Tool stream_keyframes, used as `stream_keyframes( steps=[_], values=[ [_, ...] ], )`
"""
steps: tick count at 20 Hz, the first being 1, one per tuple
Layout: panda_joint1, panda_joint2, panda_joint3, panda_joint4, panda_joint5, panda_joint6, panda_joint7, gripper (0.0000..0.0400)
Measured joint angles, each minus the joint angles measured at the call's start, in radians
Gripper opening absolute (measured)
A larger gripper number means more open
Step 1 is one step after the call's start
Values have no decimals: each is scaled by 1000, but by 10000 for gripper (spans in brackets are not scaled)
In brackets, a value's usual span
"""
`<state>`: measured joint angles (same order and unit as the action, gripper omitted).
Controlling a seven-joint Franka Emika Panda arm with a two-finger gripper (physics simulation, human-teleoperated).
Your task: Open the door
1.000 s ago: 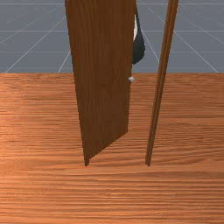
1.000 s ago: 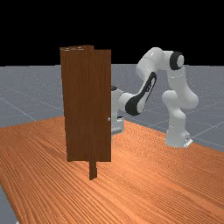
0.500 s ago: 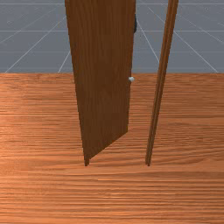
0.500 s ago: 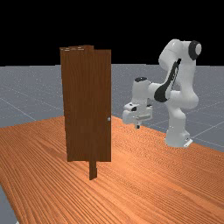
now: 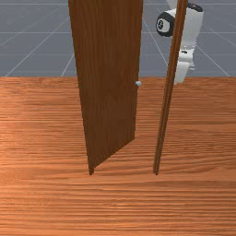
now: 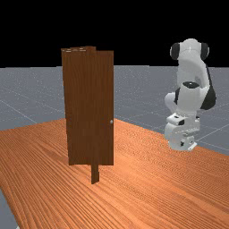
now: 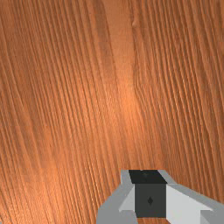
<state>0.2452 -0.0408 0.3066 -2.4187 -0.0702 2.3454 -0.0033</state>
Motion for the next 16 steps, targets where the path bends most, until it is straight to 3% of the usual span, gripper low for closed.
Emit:
stream_keyframes(
  steps=[2, 3, 4, 5, 6, 8, 9, 10, 12, 15, 16],
  values=[
    [-25, 208, -14, 276, -73, -62, -212, 0],
    [-32, 376, -21, 529, -111, -148, -298, 0],
    [-7, 611, -43, 920, -138, -308, -336, 0],
    [1, 647, -80, 971, -113, -332, -119, 0],
    [-4, 648, -83, 970, -113, -332, -119, 0],
    [39, 900, -111, 1426, -114, -527, -107, 0],
    [30, 902, -106, 1415, -123, -519, -164, 0],
    [47, 1001, -114, 1594, -124, -596, -178, 0],
    [-24, 913, -75, 1417, -144, -513, -427, 0],
    [-252, 759, -39, 1147, -142, -386, -911, 0],
    [-276, 733, -13, 1103, -137, -372, -1042, 0]
  ],
)
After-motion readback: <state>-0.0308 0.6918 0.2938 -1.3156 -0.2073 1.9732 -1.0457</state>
